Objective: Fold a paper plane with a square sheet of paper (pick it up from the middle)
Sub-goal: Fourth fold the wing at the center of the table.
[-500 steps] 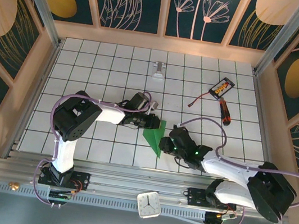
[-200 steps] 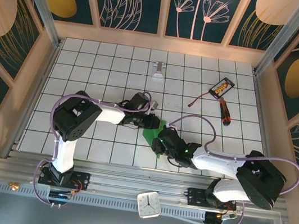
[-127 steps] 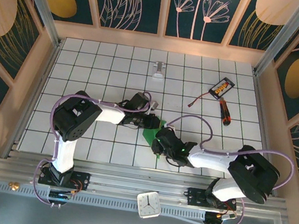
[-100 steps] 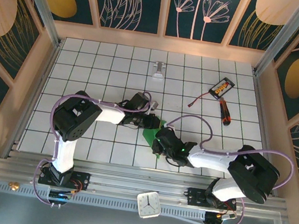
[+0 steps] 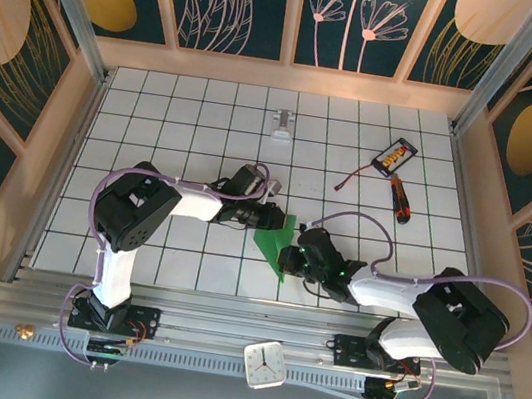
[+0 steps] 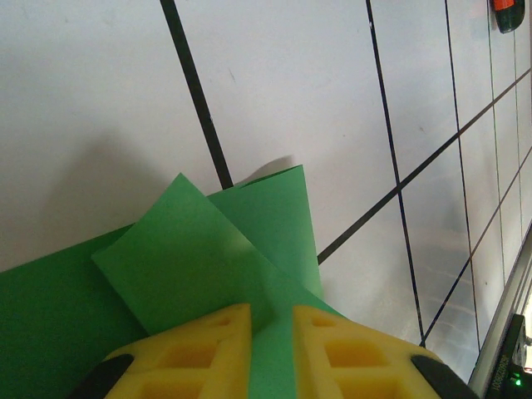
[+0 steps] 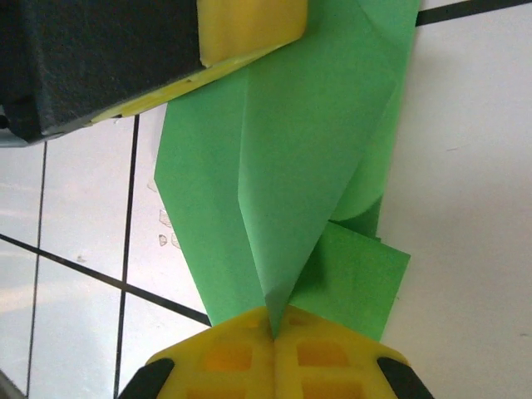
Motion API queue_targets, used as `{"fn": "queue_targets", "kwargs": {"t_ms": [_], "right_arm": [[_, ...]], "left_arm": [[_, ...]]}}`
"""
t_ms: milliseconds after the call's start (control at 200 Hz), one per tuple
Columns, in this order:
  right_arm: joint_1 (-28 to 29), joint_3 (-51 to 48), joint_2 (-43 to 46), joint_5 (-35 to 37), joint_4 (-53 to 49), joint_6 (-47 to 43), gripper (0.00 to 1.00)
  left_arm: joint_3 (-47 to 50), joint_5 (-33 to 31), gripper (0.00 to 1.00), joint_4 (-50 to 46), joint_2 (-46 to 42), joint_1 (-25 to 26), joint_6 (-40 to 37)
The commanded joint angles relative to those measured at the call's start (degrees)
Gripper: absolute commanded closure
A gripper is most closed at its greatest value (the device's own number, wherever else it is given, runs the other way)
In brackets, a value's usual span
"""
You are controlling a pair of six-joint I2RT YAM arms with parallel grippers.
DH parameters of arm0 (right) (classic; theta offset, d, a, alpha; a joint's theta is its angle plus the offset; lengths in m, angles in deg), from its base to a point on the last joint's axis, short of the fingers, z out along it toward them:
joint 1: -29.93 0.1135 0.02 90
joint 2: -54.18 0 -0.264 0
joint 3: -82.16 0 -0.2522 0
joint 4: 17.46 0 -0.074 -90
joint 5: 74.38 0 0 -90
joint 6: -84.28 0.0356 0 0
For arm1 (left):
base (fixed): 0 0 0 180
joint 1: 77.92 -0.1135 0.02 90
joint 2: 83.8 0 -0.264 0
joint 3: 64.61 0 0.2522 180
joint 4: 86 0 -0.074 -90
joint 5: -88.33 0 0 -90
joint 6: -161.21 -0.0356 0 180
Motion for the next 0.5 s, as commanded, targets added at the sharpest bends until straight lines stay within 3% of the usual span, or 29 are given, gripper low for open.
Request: {"fn": "queue_targets", "kwargs": {"t_ms": [0, 495], "right_arm": [[-1.27, -2.71, 1.81, -4.13, 4.29, 1.86, 1.00], [-1.74, -1.22, -1.71, -7.19, 6.15, -0.09, 0.98]], "left_arm": [[2.09, -3.65, 0.78, -6.54, 1.49, -0.86, -1.71], [2.02, -3.66, 0.78, -6.61, 1.25, -0.91, -1.70]]}}
